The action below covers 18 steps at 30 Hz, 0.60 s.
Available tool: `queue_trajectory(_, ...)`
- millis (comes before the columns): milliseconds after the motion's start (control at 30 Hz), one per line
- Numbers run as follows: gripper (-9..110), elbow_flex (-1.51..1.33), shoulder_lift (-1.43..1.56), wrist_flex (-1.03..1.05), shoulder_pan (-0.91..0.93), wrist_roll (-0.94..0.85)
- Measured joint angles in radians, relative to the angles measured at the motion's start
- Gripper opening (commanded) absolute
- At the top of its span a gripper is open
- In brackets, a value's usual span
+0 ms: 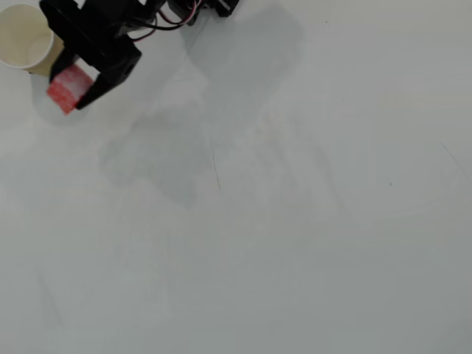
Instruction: Pick up the cube and drop it in the cup.
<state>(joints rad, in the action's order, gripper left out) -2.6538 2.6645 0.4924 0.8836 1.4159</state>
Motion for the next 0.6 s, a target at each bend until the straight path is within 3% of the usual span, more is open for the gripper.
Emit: queue_trajectory(600,17,0.302,-0.175,0.196,0.204,0.002)
